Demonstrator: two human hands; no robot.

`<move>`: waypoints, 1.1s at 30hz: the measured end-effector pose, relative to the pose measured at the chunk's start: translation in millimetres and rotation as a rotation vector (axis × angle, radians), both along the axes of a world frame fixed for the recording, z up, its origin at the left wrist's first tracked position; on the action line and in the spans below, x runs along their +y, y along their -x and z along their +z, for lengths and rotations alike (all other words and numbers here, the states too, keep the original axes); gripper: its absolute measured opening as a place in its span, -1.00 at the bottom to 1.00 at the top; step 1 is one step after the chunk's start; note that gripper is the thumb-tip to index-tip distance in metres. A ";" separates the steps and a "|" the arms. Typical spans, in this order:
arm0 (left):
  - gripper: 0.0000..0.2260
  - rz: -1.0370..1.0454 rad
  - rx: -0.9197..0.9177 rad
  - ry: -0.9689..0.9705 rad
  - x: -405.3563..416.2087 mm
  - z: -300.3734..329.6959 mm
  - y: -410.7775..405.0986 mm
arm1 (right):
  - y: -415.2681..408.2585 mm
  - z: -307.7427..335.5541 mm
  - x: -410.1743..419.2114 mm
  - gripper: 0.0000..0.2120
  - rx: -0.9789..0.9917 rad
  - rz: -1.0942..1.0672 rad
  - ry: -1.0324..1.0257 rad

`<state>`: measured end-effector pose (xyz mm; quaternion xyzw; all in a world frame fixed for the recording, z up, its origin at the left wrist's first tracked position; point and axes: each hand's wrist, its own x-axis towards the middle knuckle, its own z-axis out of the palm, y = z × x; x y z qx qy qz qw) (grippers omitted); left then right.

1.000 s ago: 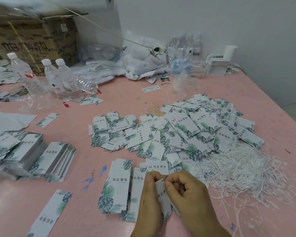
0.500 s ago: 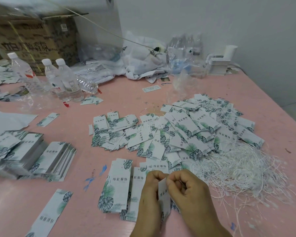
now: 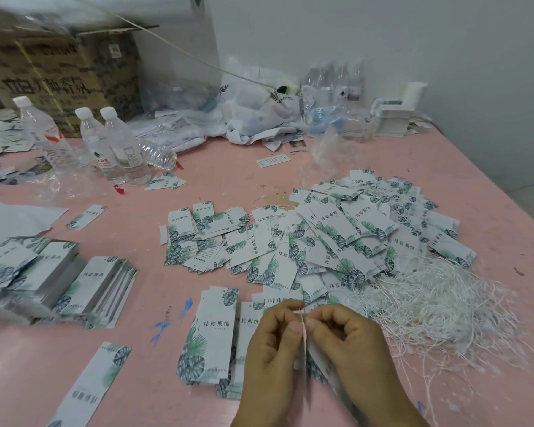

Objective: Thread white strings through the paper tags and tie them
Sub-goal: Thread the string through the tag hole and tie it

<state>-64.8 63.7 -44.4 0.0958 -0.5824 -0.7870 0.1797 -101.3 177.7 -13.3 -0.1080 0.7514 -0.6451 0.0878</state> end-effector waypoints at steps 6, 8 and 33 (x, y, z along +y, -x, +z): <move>-0.95 0.289 0.045 0.076 2.4 2.0 -1.3 | 27.1 -0.9 31.1 -0.84 -0.319 0.056 0.317; -0.95 0.330 0.029 0.042 -0.5 0.8 -0.9 | 36.1 -2.0 40.9 -0.79 -0.411 0.055 0.419; -0.76 -0.182 0.022 -0.855 -23.0 20.3 1.2 | 32.9 15.8 51.1 -0.62 -0.577 0.333 1.111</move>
